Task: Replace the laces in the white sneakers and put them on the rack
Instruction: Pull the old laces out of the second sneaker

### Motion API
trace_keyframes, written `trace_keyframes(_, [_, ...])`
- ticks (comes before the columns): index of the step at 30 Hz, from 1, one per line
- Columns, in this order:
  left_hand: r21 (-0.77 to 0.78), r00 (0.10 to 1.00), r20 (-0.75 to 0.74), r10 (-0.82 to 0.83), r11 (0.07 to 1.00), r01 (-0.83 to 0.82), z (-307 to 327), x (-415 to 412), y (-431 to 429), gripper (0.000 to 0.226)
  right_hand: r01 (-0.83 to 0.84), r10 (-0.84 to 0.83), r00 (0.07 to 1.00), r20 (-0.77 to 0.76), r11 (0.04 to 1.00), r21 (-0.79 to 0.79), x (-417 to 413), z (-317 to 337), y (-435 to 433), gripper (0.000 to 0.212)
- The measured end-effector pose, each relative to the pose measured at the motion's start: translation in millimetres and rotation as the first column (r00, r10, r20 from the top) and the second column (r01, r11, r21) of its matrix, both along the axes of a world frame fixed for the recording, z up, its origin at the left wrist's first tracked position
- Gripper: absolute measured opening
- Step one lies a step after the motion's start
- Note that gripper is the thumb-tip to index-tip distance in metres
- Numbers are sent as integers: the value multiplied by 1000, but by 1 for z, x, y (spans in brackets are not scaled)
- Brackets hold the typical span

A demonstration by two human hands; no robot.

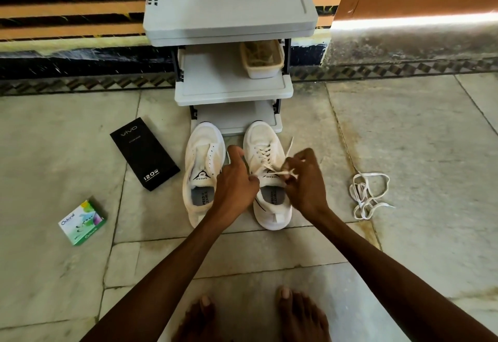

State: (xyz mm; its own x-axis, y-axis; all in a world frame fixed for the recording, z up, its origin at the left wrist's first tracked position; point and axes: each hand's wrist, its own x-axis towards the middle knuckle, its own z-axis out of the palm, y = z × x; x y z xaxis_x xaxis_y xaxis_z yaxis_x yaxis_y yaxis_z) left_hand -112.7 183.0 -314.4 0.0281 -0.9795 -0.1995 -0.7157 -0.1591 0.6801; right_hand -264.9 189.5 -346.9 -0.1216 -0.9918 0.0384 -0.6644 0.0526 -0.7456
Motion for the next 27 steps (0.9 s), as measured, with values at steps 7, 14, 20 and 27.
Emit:
trace_keyframes(7, [-12,1000,-14,-9,1000,8,0,0,3,48,65,-221,889,402,928,366,-11,11,-1,33])
trace_keyframes(14, [20,998,-61,-18,1000,20,-2,0,0,58,-193,184,789,-587,980,48,14,40,6,27])
trace_keyframes(20, [49,999,-40,-35,998,37,-3,3,-3,61,-252,239,677,-696,964,86,30,26,-4,16])
trace_keyframes(27, [72,999,-24,-45,996,46,1,9,-6,58,138,-128,981,-145,989,60,-24,52,-13,14])
